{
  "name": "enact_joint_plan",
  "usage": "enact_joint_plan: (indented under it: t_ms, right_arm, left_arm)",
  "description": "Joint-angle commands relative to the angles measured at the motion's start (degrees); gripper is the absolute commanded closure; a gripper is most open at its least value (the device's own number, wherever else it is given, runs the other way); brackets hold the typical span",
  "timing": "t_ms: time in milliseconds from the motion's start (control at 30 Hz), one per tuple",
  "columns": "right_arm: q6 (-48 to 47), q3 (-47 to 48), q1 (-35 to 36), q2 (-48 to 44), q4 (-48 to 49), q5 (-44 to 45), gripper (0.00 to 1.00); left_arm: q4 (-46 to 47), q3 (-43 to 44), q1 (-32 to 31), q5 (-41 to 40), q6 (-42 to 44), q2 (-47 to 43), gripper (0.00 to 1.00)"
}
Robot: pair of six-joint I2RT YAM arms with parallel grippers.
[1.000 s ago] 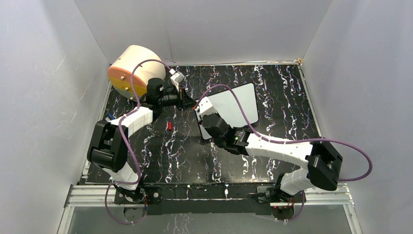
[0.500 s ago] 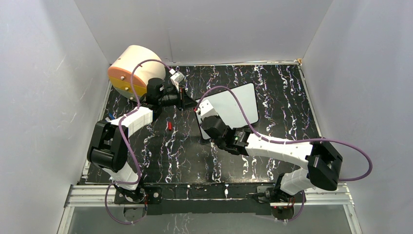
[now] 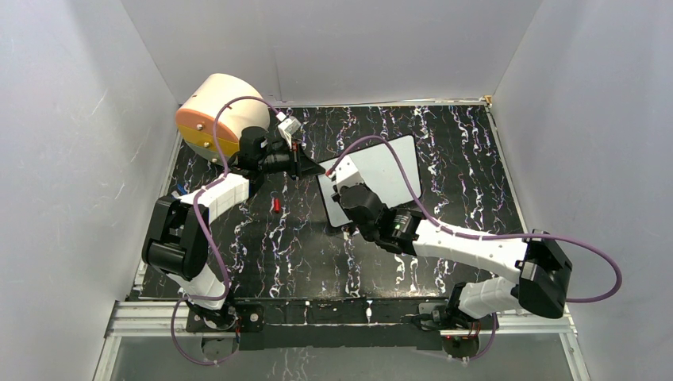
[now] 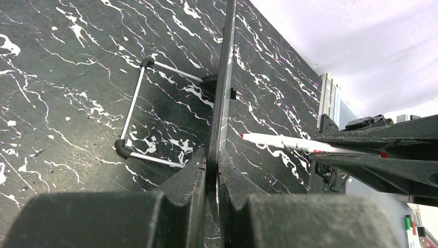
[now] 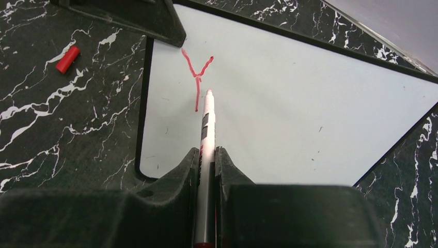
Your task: Write a sentence on the whiteboard
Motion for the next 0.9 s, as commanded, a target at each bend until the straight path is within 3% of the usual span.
enact_joint_plan:
  t_ms: [0, 867]
  right_arm:
    - [-1.13, -0.60, -0.63, -0.88, 5.58, 1.12, 1.00]
    - [-1.63, -1.21, -1.91, 0.66, 8.67, -0.65, 1.00]
  left_arm:
    - [-3.36, 1.10, -0.34, -2.98, 2.36, -1.67, 1.00]
    - [-3.63, 1.22, -0.35, -2.93, 2.44, -1.66, 1.00]
